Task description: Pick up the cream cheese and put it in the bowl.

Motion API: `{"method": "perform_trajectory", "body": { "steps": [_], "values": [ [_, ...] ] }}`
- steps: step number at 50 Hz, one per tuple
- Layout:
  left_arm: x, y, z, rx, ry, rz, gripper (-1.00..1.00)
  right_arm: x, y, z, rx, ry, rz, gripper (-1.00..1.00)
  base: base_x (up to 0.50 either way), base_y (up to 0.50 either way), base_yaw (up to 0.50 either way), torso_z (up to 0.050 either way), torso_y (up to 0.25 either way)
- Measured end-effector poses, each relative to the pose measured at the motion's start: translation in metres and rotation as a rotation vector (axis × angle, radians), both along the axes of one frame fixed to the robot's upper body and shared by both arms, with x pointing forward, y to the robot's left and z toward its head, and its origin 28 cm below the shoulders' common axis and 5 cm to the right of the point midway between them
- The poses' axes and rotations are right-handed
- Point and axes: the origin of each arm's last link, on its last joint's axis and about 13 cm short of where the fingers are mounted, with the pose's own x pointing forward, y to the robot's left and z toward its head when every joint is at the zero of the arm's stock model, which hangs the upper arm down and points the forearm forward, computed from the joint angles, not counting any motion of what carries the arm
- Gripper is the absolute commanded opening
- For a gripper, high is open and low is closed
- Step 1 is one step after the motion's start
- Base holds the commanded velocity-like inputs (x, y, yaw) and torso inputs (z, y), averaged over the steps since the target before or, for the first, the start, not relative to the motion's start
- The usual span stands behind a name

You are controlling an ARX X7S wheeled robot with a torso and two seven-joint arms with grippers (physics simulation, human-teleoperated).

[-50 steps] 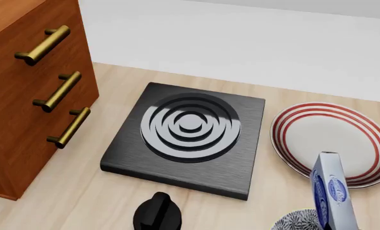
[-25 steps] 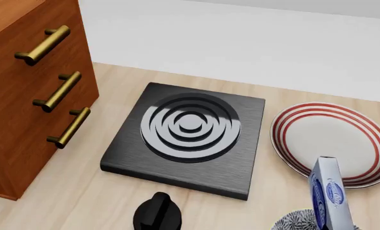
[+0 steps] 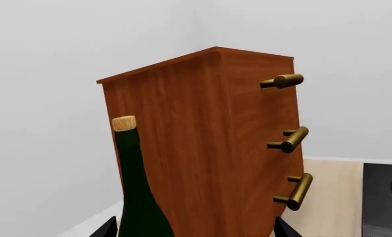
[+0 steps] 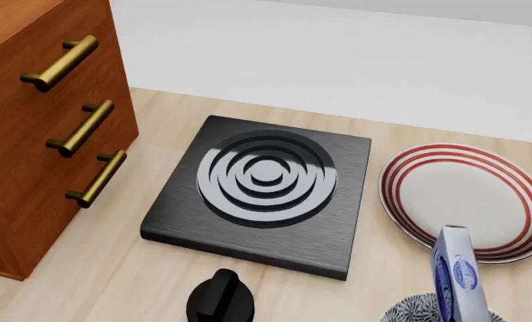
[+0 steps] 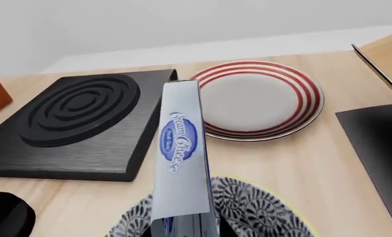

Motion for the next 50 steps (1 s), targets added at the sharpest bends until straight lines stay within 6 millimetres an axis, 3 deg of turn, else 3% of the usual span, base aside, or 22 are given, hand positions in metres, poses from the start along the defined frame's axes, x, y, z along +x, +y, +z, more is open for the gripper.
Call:
{"method": "perform_trajectory", "body": {
  "steps": [50],
  "values": [
    [0.0,-0.001,-0.002,0.005,0.007,0.003,1.0,0.006,-0.002,-0.018,0.006,0.039,0.008,-1.0,0.0,0.0,0.0,0.0,0.001]
  ]
}}
